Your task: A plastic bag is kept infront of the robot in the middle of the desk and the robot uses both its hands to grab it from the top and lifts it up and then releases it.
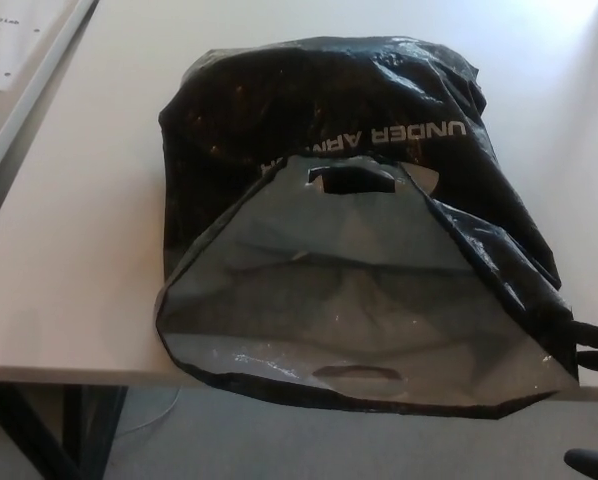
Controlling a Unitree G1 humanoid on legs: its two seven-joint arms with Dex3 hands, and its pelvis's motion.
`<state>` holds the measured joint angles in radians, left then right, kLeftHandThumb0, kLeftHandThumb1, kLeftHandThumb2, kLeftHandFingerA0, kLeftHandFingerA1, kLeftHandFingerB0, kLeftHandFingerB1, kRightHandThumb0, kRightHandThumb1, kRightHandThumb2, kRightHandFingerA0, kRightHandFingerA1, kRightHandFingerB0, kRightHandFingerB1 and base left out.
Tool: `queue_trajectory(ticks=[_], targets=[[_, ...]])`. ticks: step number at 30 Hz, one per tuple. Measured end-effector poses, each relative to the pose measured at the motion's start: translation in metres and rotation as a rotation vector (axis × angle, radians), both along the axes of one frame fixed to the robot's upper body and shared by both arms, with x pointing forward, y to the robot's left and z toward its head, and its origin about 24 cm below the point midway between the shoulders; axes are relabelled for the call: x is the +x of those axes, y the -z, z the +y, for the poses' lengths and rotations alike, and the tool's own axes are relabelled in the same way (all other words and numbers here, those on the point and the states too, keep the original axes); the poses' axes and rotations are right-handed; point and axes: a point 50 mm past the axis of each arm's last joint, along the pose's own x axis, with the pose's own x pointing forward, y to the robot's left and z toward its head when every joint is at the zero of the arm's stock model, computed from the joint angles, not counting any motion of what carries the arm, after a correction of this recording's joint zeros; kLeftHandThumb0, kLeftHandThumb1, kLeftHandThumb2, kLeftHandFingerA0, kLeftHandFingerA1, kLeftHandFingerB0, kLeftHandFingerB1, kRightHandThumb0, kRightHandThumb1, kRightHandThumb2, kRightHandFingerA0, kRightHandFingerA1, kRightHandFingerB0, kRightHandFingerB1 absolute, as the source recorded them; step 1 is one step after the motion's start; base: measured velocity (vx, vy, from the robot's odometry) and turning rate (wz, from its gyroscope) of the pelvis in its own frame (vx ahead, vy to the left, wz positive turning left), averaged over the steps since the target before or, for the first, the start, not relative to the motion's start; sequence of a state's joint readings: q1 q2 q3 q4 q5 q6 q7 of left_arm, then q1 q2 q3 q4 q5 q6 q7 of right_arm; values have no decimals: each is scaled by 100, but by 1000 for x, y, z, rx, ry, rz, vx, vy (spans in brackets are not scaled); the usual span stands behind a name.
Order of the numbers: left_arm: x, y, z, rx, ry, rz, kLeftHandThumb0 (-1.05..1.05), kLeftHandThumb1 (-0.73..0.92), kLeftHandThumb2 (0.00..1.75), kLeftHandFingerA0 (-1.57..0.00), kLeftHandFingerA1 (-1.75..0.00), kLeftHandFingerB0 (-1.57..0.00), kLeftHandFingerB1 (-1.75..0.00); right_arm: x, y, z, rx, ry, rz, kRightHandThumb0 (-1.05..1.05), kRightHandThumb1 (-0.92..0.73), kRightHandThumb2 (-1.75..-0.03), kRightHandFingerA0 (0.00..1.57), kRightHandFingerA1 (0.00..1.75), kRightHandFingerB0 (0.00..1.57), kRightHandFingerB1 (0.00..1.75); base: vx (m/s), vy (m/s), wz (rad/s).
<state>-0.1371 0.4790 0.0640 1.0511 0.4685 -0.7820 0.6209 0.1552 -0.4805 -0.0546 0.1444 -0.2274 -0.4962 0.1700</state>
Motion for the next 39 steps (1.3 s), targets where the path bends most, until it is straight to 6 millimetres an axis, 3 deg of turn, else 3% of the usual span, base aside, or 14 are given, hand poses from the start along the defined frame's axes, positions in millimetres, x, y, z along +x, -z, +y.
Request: queue_trajectory(ticks=[5, 6, 11, 12, 19, 21, 22, 24, 25, 26, 32, 33, 35, 39], targets=[[3, 0, -2, 5, -4, -10, -46, 53, 49, 0, -53, 0, -26, 1, 3, -5, 13, 27, 18, -60, -46, -55, 48, 36, 33, 33, 0, 0, 0], [4, -1, -2, 5, -6, -12, -66, 61, 100, -12, -76, -5, -71, 1, 4, -7, 17, 35, 22, -60, -46, -55, 49, 37, 35, 33, 0, 0, 0], [21, -9, -5, 10, -4, -41, -79, 70, 54, 0, -41, 0, -19, 5, 7, -7, 52, 55, 32, -62, -46, -55, 51, 38, 36, 33, 0, 0, 0], [24, -11, -6, 10, 1, -47, -99, 55, 100, 0, -62, 0, -51, 4, 11, -7, 63, 58, 43, -62, -46, -55, 51, 38, 36, 33, 0, 0, 0], [54, -25, -20, 0, 30, -91, -105, 60, 115, 0, -71, 0, -49, -4, 22, -4, 89, 62, 81, -60, -44, -55, 55, 39, 38, 34, 0, 0, 0], [61, -25, -27, -19, 30, -94, -105, 58, 114, -2, -73, 0, -51, -6, 24, -4, 101, 67, 93, -60, -45, -55, 55, 38, 38, 34, 0, 0, 0], [64, -24, -30, -30, 28, -94, -105, 84, 64, 0, -69, 0, -23, -6, 25, -4, 109, 70, 97, -59, -45, -55, 55, 38, 38, 34, 0, 0, 0], [68, -23, -35, -49, 24, -92, -105, 56, 113, -1, -74, 0, -51, -6, 25, -4, 117, 73, 102, -58, -45, -55, 53, 37, 38, 34, 0, 0, 0], [71, -21, -40, -66, 22, -91, -105, 82, 63, -1, -102, 0, -23, -6, 25, -4, 124, 74, 106, -59, -45, -55, 53, 37, 38, 34, 0, 0, 0], [72, -21, -41, -69, 22, -91, -105, 55, 113, -3, -75, 0, -55, -6, 25, -4, 125, 75, 107, -60, -45, -55, 54, 38, 38, 34, 0, 0, 0], [79, -15, -59, -146, 46, -75, -105, 57, 111, 0, -62, -4, -52, -6, 23, -5, 150, 79, 118, -62, -45, -55, 53, 37, 39, 34, 0, 0, 0], [79, -14, -61, -142, 58, -69, -105, 76, 64, 0, -66, 0, -43, -6, 22, -4, 154, 77, 118, -64, -46, -55, 52, 37, 40, 34, 0, 0, 0], [81, -14, -65, -132, 87, -56, -103, 58, 111, 0, -60, -8, -49, -5, 21, -3, 160, 72, 120, -69, -39, -74, 46, 46, 34, 42, 0, 0, 0], [83, -16, -72, -50, 180, -25, -105, 61, 112, 0, -51, 0, -47, -4, 16, 5, 189, 51, 112, -64, -47, -55, 52, 38, 40, 35, 0, 0, 0]])
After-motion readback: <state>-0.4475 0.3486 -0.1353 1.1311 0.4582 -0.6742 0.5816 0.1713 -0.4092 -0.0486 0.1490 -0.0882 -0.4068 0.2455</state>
